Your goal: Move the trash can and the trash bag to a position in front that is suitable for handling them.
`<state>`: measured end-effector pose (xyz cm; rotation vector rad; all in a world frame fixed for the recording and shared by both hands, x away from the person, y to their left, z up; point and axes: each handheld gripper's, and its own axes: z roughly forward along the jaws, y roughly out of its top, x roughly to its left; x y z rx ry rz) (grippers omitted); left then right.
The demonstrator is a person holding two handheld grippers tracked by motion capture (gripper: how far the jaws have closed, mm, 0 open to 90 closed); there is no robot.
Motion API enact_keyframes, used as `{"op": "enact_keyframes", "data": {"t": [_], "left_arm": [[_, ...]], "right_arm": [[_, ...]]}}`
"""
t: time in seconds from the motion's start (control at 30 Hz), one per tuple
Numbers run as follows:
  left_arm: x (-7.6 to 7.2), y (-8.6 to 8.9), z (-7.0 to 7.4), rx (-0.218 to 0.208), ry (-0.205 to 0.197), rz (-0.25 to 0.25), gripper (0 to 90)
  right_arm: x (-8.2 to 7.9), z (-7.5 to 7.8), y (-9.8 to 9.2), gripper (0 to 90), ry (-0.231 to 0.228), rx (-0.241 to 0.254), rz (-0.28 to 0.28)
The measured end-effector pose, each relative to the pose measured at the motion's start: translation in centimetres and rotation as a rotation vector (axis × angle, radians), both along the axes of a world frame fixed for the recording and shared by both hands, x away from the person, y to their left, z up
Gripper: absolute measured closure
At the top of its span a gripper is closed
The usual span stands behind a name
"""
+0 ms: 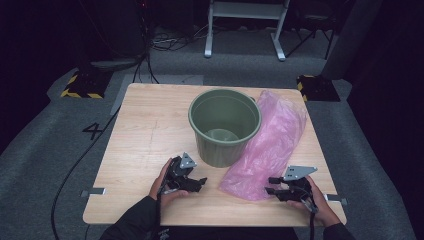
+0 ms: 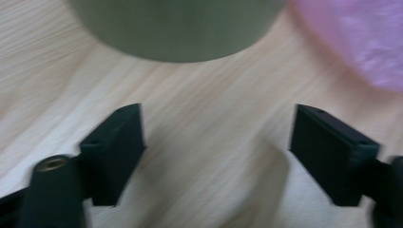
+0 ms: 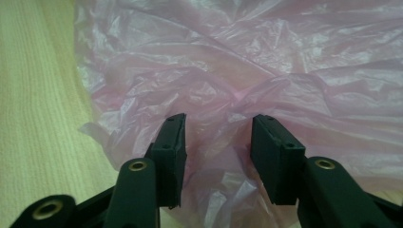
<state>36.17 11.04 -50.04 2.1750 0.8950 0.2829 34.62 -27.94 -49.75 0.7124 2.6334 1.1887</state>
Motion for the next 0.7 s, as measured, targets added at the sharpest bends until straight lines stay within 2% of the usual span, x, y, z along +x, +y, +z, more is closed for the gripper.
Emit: {"op": "enact_keyframes", "data": {"t": [0.03,0.07,0.1,0.17,0.2,0.27,0.33,0.37,0.43,0.47,0.5,0.57,0.6,0.63,0.67,0.7], "left_arm": [[-0.3,-0.6,0.1,0.007,-0.002,-0.016,14.8],[-0.3,-0.6,0.1,0.007,-0.002,-0.016,16.4],[-0.6,-1.2,0.2,-0.017,-0.004,-0.039,16.1],[-0.7,-1.5,0.3,-0.026,-0.007,-0.046,15.6],[-0.9,-2.0,0.5,-0.061,-0.012,-0.070,15.6],[-1.1,-2.6,0.5,-0.085,-0.018,-0.110,15.6],[-1.2,-3.0,0.4,-0.076,-0.026,-0.130,16.0],[-1.3,-3.9,0.2,-0.031,-0.041,-0.142,17.2],[-1.3,-4.5,0.0,-0.004,-0.043,-0.162,25.3],[-1.3,-4.5,0.0,-0.004,-0.043,-0.162,31.0],[-1.4,-5.0,-0.1,0.033,-0.067,-0.159,33.6],[-1.3,-5.1,-0.1,0.028,-0.074,-0.157,40.8],[-1.3,-5.1,-0.1,0.028,-0.074,-0.157,45.5],[-1.2,-5.1,-0.1,0.027,-0.073,-0.161,45.5],[-1.2,-5.1,0.0,0.026,-0.074,-0.163,49.5],[-1.1,-5.0,0.0,0.023,-0.076,-0.168,58.5]], "right_arm": [[-0.1,0.0,0.2,54.3,-0.001,-0.004,0.005],[-0.1,0.0,0.2,54.3,-0.001,-0.004,0.005],[-0.3,0.0,0.5,52.3,-0.001,-0.003,0.015],[-0.3,0.0,0.6,51.9,-0.003,-0.007,0.019],[-0.5,0.0,0.9,50.4,-0.005,-0.010,0.028],[-0.6,0.0,1.0,50.4,-0.009,-0.012,0.029],[-0.6,0.0,1.0,50.3,-0.009,-0.011,0.028],[-0.6,0.0,0.9,49.7,-0.004,-0.005,0.027],[-0.6,0.0,0.9,45.9,-0.002,-0.005,0.029],[-0.6,0.0,0.9,42.5,-0.002,-0.007,0.029],[-0.7,0.0,1.0,40.3,0.000,-0.006,0.030],[-0.8,0.1,1.1,34.8,-0.006,-0.004,0.026],[-0.8,0.1,1.1,34.8,-0.006,-0.004,0.026],[-0.9,0.3,1.1,30.3,-0.013,0.002,0.029],[-0.9,0.4,1.2,28.4,-0.019,0.006,0.027],[-1.1,0.8,1.2,24.5,-0.034,0.015,0.022]]}}
